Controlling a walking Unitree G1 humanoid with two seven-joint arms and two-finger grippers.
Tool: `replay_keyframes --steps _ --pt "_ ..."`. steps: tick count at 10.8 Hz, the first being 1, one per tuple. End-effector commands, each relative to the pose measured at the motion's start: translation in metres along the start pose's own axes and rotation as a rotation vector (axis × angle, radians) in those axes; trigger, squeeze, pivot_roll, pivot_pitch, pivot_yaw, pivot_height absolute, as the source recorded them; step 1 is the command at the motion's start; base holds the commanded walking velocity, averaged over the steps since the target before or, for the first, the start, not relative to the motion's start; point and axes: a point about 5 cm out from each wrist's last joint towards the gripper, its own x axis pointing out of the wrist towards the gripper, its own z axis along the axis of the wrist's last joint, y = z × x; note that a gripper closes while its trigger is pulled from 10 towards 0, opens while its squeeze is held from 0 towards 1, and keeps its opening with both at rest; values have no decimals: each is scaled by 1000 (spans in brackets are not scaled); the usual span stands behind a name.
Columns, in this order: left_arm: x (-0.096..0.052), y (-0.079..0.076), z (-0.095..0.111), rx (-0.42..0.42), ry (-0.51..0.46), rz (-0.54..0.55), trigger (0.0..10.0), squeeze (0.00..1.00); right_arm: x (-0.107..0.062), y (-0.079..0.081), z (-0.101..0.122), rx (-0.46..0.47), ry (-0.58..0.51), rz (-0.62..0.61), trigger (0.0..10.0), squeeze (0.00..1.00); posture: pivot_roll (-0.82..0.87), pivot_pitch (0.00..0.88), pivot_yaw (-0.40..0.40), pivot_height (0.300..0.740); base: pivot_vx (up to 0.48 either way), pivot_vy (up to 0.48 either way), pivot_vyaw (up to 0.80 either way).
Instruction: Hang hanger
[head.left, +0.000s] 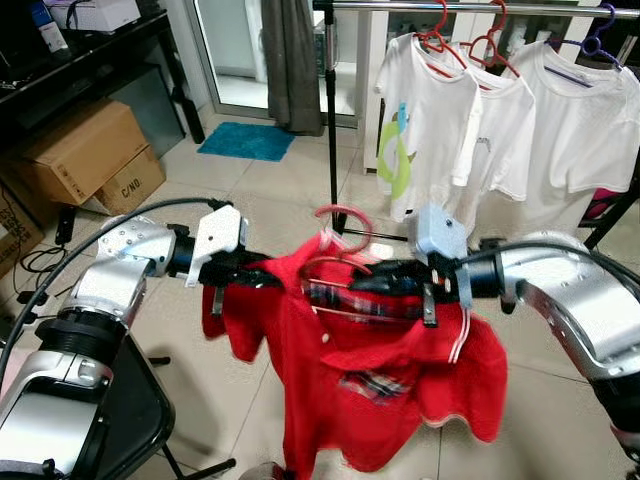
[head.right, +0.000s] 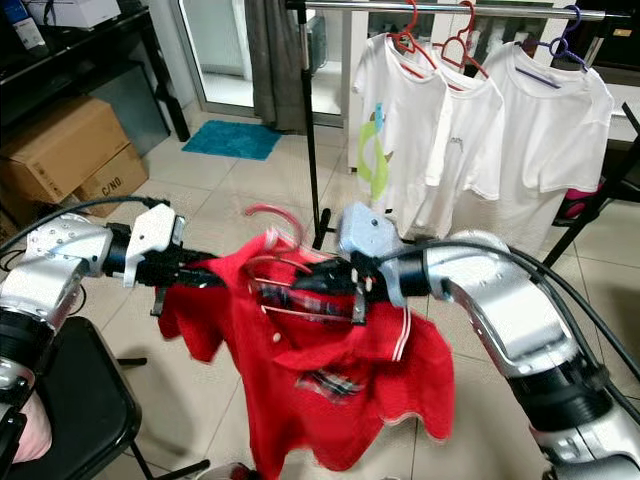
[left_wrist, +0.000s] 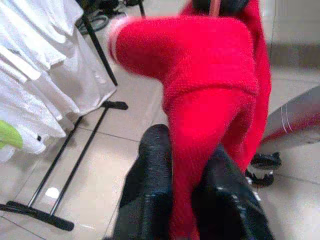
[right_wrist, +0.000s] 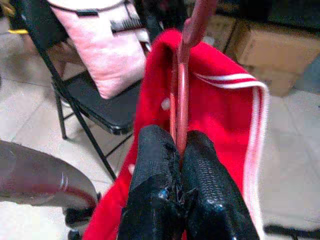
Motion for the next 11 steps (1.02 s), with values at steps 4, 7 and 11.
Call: replay_keyframes --steps 4,7,11 --pt "-13 2 10 69 11 47 10000 1000 -17 -8 -23 74 93 -123 0 0 -127 0 82 740 0 0 0" --pt "-10 8 15 112 -3 107 10000 1000 -18 -7 -24 102 93 -153 0 0 -140 0 67 740 0 0 0" --pt "20 -8 -3 -76 -148 344 10000 1000 -16 -32 -24 308 -27 -515 0 0 -136 0 71 740 0 0 0"
